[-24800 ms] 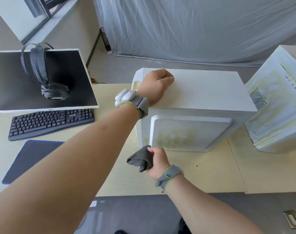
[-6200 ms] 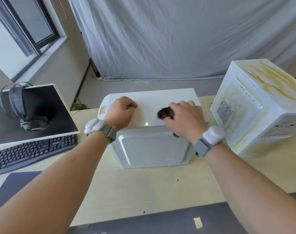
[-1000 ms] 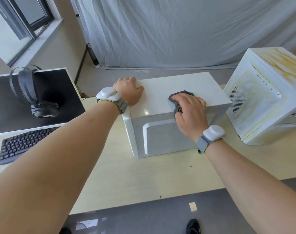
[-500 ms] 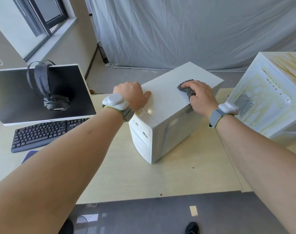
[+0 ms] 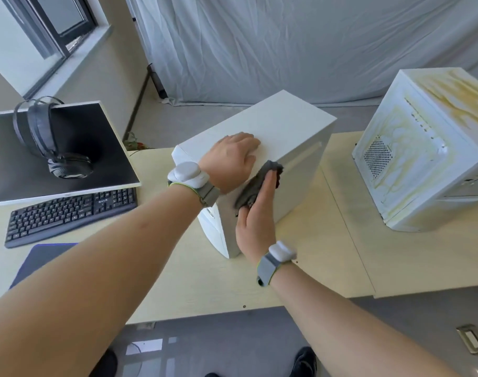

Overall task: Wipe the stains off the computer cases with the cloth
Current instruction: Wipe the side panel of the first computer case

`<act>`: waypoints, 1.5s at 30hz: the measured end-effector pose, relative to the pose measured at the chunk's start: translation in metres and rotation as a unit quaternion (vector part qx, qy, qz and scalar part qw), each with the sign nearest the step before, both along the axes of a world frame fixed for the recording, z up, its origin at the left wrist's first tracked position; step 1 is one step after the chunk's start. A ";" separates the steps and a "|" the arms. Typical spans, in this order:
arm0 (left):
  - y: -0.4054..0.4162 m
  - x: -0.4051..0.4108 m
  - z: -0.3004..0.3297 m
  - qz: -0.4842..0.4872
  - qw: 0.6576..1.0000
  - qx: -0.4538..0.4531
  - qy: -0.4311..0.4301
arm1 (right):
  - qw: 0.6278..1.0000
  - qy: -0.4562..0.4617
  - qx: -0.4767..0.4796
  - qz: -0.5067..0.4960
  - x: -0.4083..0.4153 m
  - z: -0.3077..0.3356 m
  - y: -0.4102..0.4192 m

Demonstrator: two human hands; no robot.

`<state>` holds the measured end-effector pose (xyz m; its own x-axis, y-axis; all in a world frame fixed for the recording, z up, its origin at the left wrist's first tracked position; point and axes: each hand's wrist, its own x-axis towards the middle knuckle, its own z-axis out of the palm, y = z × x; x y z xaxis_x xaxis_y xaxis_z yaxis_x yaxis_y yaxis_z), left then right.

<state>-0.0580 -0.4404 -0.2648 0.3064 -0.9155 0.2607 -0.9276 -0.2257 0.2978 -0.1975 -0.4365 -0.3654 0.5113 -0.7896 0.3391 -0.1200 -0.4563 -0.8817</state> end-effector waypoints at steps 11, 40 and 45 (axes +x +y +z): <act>0.000 0.001 -0.004 0.059 0.998 0.005 0.037 | 0.793 0.055 0.601 -0.088 0.005 -0.103 -0.004; 0.021 0.073 0.000 0.233 0.967 0.093 0.048 | 0.947 -0.049 0.248 -0.197 0.059 0.081 -0.021; 0.024 0.078 0.005 0.260 0.959 0.093 0.063 | 0.958 -0.027 0.230 -0.171 0.058 0.079 -0.028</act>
<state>0.0199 -0.4164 -0.2594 0.7530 -0.6569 0.0390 -0.6341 -0.7084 0.3101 -0.1391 -0.4641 -0.2862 0.1872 -0.9801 -0.0661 -0.1407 0.0398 -0.9892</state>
